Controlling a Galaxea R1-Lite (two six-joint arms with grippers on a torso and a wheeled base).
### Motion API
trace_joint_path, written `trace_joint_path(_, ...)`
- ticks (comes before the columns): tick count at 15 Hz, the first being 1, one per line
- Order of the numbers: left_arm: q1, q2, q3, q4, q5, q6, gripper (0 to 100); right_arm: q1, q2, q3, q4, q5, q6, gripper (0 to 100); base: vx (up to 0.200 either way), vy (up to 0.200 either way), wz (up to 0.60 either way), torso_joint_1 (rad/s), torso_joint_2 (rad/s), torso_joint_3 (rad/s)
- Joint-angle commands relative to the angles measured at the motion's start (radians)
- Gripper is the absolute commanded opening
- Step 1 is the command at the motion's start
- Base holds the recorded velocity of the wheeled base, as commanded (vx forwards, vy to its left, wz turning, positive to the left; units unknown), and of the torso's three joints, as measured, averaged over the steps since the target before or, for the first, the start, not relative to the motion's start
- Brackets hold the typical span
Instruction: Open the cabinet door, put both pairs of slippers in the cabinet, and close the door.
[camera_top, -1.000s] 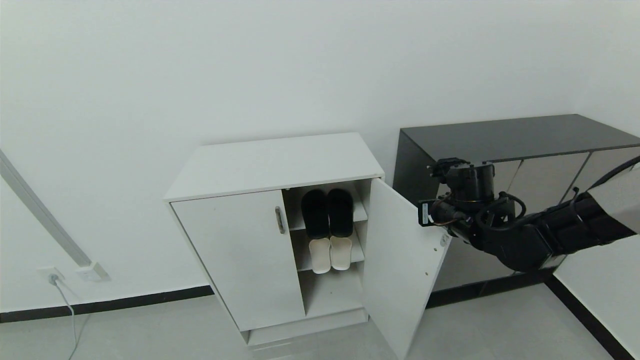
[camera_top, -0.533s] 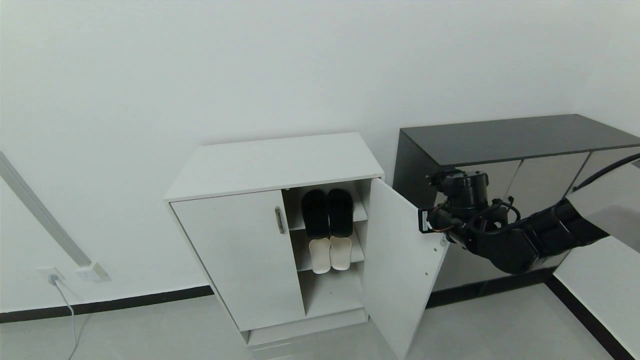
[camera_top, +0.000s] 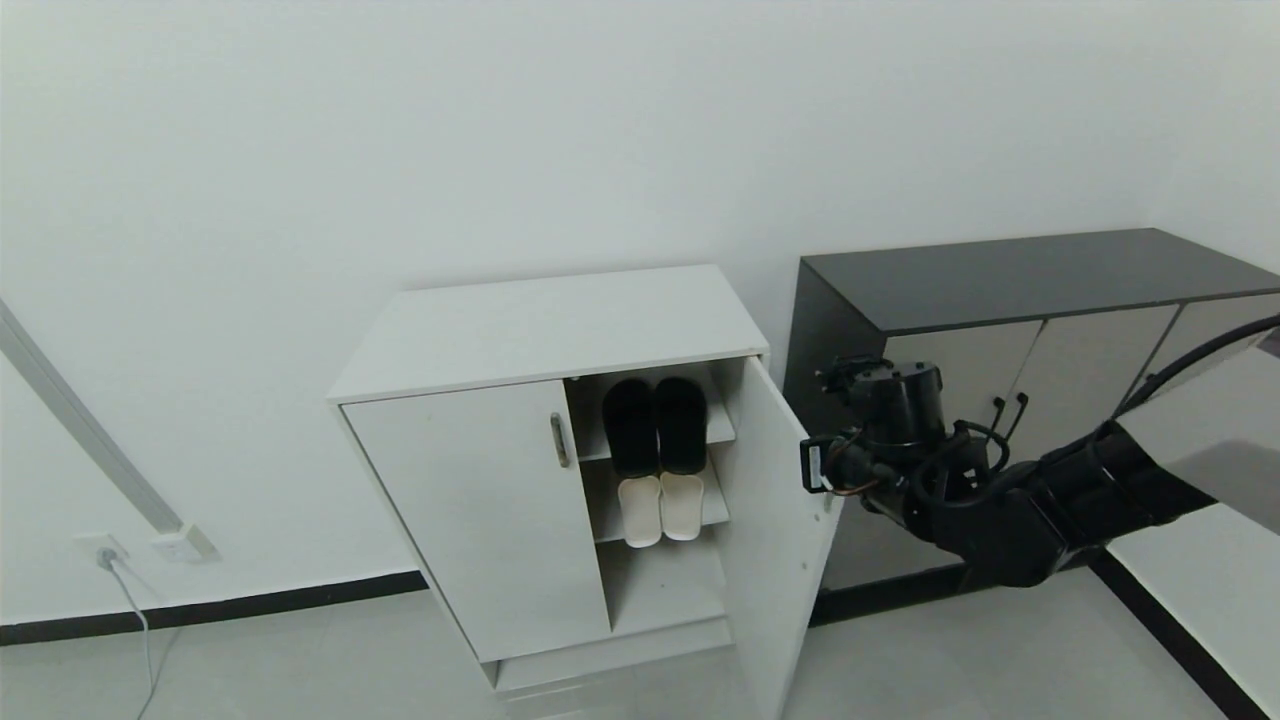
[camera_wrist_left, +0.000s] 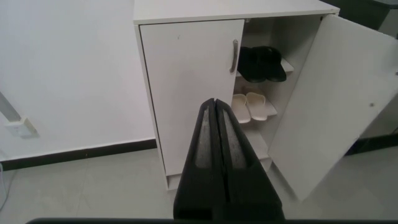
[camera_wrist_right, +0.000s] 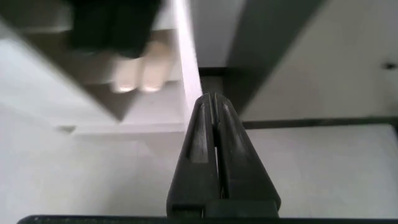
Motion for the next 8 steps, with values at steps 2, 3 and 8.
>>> trace_joint_path(2, -0.001, 0.001, 0.0, 0.0, 0.001, -0.002, 0, 0.093, -0.087, 0.059, -0.02, 0.003, 0.005, 0, 0.0, 0.0, 0.0, 0.0, 0.0, 0.0)
trace_joint_path(3, -0.001, 0.001, 0.0, 0.0, 0.001, -0.002, 0, 0.093, -0.092, 0.083, -0.056, 0.009, 0.002, 0, 0.0, 0.0, 0.0, 0.0, 0.0, 0.0)
trace_joint_path(8, -0.001, 0.001, 0.0, 0.0, 0.001, 0.0, 0, 0.098, -0.105, 0.229, -0.245, 0.079, -0.052, 0, 0.0, 0.0, 0.0, 0.0, 0.0, 0.0)
